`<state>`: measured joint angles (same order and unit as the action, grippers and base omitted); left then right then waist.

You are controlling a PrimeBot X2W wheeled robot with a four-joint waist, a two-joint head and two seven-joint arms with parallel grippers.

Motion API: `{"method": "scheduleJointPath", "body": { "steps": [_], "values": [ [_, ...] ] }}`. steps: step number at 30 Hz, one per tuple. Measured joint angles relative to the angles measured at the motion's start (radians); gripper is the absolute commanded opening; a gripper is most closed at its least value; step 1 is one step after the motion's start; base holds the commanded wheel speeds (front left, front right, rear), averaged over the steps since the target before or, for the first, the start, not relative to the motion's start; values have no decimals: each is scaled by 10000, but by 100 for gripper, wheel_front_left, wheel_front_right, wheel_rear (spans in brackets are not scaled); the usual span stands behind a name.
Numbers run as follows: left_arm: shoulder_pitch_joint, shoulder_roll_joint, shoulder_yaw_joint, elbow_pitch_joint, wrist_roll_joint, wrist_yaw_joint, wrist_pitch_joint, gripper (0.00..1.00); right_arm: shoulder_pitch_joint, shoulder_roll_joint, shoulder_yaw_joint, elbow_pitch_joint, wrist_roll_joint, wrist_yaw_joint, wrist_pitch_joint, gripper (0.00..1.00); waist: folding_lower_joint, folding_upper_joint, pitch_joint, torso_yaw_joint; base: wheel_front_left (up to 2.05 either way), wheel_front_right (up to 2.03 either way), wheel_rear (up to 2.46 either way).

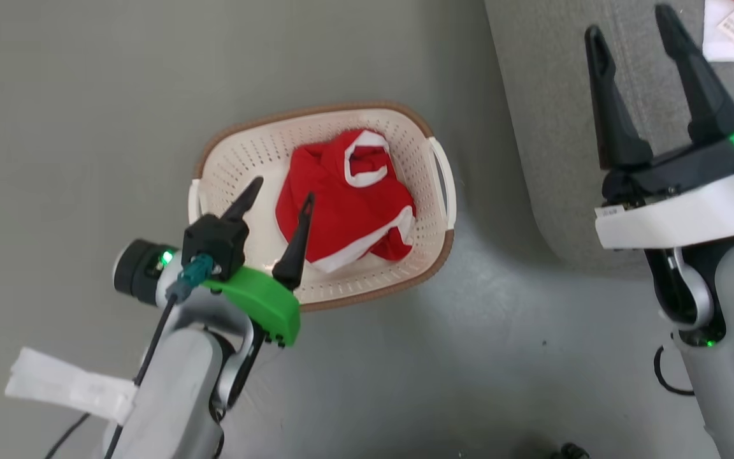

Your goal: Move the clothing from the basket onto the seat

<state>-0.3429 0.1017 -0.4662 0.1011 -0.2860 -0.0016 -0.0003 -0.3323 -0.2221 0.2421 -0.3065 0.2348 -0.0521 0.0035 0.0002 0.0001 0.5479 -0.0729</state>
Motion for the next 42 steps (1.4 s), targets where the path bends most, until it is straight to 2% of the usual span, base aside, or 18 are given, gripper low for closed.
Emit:
{"method": "scheduleJointPath", "body": {
  "steps": [10,22,30,42],
  "values": [
    [-1566,58,194,1037,192,-123,115,100,-1305,320,251,410,-56,255,-525,100,0,0,1438,-403,0,0,0],
    [-2772,702,539,2548,637,-174,495,100,-2521,1080,686,918,27,443,-1369,100,0,0,3062,-1121,0,0,0],
    [-3224,918,556,3463,635,-495,918,100,-3049,1337,938,1294,136,593,-2008,100,-1,0,3730,-1891,0,0,0],
    [-3598,1423,757,4543,608,-598,1726,100,-3252,1595,1381,1885,594,631,-2387,100,-1,0,4365,-2947,0,0,0]
  ]
}}
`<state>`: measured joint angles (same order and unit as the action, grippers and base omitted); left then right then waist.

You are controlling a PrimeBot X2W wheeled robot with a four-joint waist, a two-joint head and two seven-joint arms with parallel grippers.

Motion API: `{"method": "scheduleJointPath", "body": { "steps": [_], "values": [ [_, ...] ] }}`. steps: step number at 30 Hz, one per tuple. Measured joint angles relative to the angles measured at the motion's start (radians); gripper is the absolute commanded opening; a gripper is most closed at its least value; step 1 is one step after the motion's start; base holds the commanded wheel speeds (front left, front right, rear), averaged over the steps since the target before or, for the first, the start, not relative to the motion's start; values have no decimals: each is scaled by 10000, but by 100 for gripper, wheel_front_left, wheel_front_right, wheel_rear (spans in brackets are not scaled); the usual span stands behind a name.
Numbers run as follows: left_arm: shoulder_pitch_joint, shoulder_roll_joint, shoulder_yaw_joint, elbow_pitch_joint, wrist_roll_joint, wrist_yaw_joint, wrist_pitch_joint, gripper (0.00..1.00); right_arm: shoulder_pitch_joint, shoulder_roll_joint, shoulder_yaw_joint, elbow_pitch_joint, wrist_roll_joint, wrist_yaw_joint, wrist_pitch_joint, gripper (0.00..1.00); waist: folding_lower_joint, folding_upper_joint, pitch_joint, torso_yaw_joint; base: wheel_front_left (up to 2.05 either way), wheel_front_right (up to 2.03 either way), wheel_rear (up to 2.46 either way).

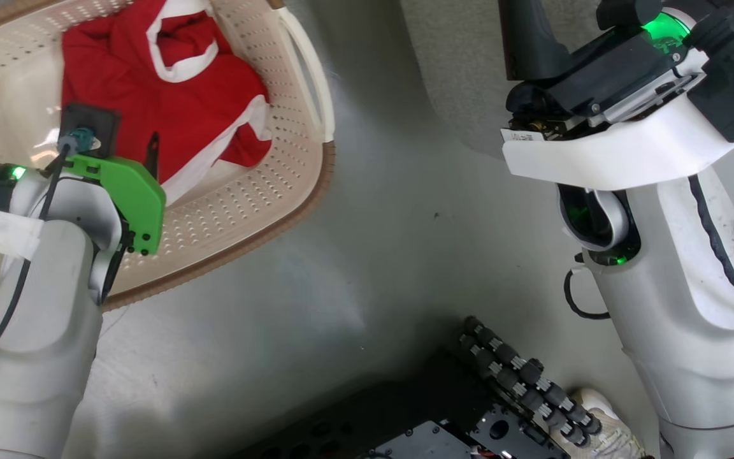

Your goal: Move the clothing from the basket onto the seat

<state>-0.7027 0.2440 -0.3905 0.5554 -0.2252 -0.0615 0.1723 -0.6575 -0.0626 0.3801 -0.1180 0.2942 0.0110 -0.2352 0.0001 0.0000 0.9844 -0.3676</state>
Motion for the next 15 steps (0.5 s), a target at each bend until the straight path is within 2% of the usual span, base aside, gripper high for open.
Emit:
{"method": "scheduleJointPath", "body": {
  "steps": [11,15],
  "values": [
    [-257,109,102,1114,-100,21,1124,100,-28,35,105,288,171,-36,-123,100,-1,0,156,-548,0,0,0],
    [-430,132,240,1409,-128,251,1549,100,-123,58,140,290,242,-38,-153,100,-1,0,159,-628,0,0,0]
  ]
}}
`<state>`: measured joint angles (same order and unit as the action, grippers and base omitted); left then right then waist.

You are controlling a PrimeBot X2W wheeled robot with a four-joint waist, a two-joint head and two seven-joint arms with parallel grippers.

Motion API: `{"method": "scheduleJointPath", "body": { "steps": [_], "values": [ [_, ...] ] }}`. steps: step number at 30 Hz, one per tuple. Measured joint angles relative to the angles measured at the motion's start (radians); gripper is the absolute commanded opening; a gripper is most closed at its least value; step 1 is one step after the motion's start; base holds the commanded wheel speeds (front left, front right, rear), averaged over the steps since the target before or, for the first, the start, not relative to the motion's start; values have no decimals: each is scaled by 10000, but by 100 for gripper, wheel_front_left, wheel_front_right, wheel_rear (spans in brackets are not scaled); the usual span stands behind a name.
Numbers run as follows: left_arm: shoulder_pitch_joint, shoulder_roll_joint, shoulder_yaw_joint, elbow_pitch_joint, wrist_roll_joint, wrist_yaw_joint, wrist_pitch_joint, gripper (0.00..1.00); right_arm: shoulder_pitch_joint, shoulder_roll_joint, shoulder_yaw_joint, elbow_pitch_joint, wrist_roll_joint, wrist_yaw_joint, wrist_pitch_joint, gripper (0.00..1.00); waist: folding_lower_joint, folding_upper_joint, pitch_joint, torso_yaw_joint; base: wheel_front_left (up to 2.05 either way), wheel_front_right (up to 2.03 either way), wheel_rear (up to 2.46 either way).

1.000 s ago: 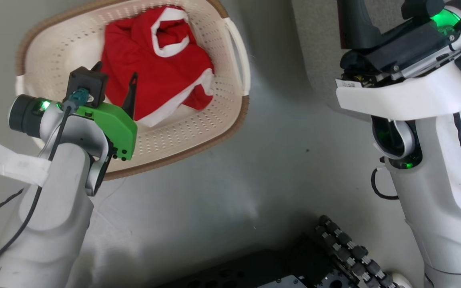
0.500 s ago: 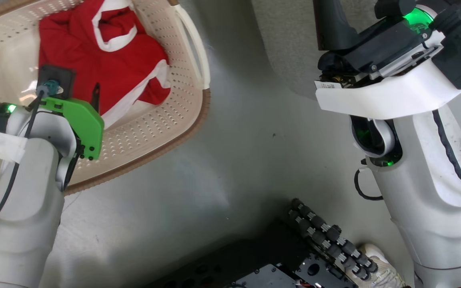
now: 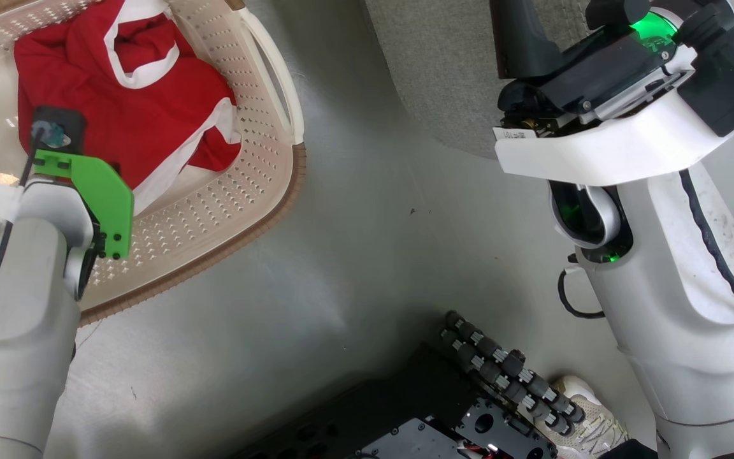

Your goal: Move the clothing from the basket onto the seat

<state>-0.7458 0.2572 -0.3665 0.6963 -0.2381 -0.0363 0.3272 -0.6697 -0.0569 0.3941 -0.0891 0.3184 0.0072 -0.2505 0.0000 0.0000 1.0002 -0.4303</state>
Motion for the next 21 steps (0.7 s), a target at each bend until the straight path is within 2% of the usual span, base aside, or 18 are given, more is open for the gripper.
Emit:
{"method": "scheduleJointPath", "body": {
  "steps": [13,18,19,20,21],
  "values": [
    [-310,-130,343,771,-387,445,1120,100,-37,8,117,25,100,-75,-44,100,0,0,30,-52,0,0,0],
    [-399,-201,407,913,-493,491,1384,100,-99,12,117,-31,102,-75,-44,100,0,0,51,-34,0,0,0],
    [-399,-201,407,913,-493,491,1384,93,-99,12,117,-31,102,-75,-44,100,0,0,51,-34,0,0,0],
    [-407,-209,401,920,-493,504,1400,50,-121,12,115,-44,100,-77,-44,100,0,0,55,-30,0,0,0],
    [-424,-215,393,920,-493,504,1400,19,-149,12,113,-61,102,-77,-44,100,0,0,58,-25,0,0,0]
  ]
}}
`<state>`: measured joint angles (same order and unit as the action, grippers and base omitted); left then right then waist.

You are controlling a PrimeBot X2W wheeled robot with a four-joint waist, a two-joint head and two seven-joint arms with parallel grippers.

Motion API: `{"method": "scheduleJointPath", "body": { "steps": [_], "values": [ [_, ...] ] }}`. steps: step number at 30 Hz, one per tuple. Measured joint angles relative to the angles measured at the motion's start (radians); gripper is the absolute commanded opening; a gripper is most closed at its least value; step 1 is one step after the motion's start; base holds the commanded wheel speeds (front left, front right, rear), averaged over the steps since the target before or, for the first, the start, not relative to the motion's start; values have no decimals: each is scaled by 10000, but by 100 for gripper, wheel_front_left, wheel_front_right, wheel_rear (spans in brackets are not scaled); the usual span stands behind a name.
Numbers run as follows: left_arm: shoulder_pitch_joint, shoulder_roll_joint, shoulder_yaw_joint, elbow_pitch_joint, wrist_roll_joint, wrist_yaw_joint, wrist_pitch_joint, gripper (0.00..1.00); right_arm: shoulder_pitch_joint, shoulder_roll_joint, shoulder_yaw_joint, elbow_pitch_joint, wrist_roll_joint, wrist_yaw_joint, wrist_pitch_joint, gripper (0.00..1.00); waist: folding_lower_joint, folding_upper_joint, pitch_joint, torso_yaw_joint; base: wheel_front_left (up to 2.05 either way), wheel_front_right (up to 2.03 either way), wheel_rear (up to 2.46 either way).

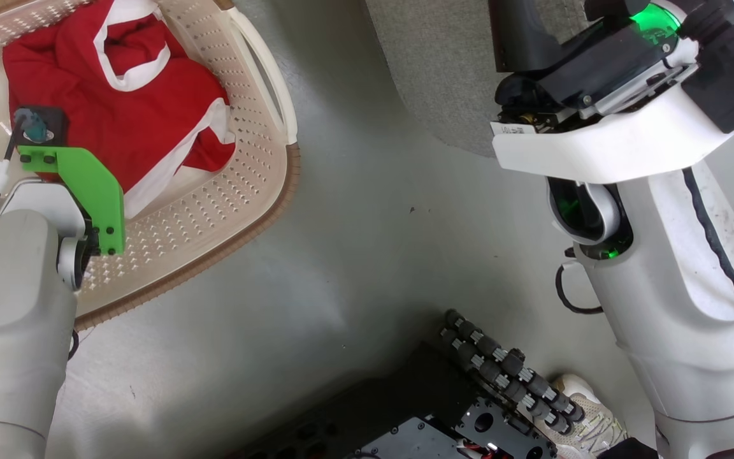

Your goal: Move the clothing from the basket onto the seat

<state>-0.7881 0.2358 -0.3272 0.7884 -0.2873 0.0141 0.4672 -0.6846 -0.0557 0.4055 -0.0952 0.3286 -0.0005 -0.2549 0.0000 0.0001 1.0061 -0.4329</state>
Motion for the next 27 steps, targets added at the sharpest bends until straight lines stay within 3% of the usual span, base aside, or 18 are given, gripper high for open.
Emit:
{"method": "scheduleJointPath", "body": {
  "steps": [1,13,27],
  "values": [
    [-22,-2,-4,6,0,0,0,0,-25,-2,-2,-21,0,0,0,100,0,0,3,6,0,0,0],
    [-198,-190,-90,157,0,-59,-132,0,-43,-2,-59,-42,104,-13,0,100,0,0,-114,119,0,0,0],
    [-160,-1049,-326,79,-148,-414,-1766,0,142,-148,-276,606,-408,2,-2,100,0,0,-1039,655,0,0,0]
  ]
}}
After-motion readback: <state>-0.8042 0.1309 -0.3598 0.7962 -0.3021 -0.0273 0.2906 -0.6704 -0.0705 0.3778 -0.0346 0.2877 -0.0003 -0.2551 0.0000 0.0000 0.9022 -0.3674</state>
